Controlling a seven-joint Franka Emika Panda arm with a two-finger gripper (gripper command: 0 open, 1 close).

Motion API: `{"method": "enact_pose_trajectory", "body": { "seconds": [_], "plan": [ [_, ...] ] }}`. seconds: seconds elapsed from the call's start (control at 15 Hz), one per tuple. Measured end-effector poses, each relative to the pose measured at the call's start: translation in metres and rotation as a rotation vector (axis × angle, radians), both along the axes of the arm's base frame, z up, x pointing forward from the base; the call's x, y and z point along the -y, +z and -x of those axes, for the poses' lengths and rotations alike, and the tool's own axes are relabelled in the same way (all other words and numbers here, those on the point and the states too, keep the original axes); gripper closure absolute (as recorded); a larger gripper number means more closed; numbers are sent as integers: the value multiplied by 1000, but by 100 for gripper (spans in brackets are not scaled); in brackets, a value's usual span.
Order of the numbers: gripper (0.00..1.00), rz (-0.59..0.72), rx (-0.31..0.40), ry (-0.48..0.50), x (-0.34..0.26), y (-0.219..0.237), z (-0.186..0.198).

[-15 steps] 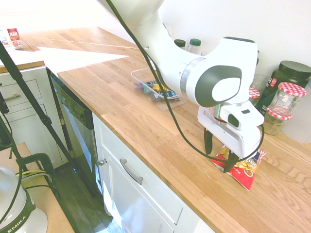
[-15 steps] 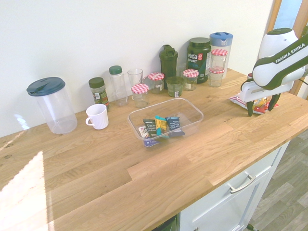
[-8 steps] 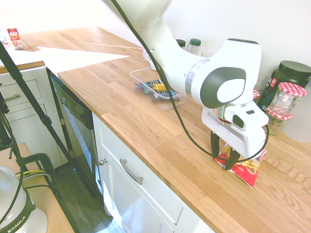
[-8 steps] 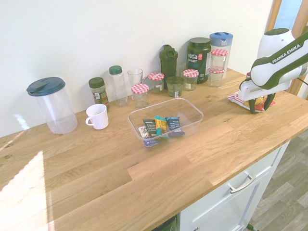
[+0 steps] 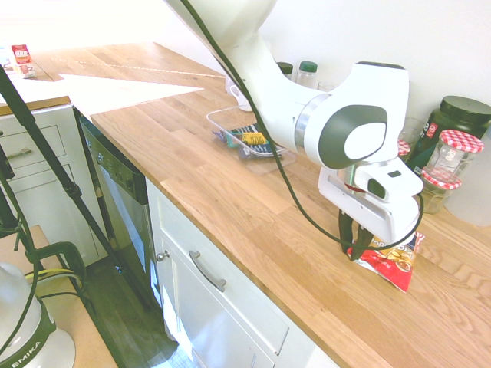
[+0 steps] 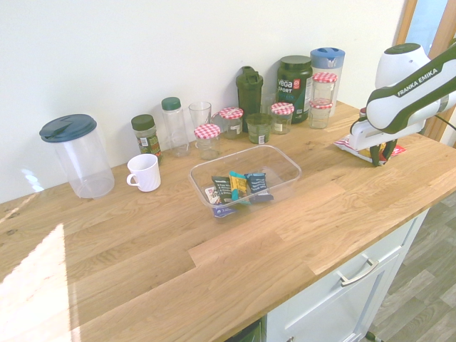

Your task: Put the chip bag into the container

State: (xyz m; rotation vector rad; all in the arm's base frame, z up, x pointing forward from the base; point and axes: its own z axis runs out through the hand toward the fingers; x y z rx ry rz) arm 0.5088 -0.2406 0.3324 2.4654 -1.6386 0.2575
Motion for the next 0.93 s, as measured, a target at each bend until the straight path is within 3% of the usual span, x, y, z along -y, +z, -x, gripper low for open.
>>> {"method": "enact_pose_trajectory", "body": {
  "seconds": [0.4, 0.67, 0.93],
  "plan": [
    [100, 27, 17, 33, -22, 10, -11],
    [100, 63, 95, 52, -70, 84, -12],
    [100, 96, 160, 71, -156, 143, -12]
  ]
}}
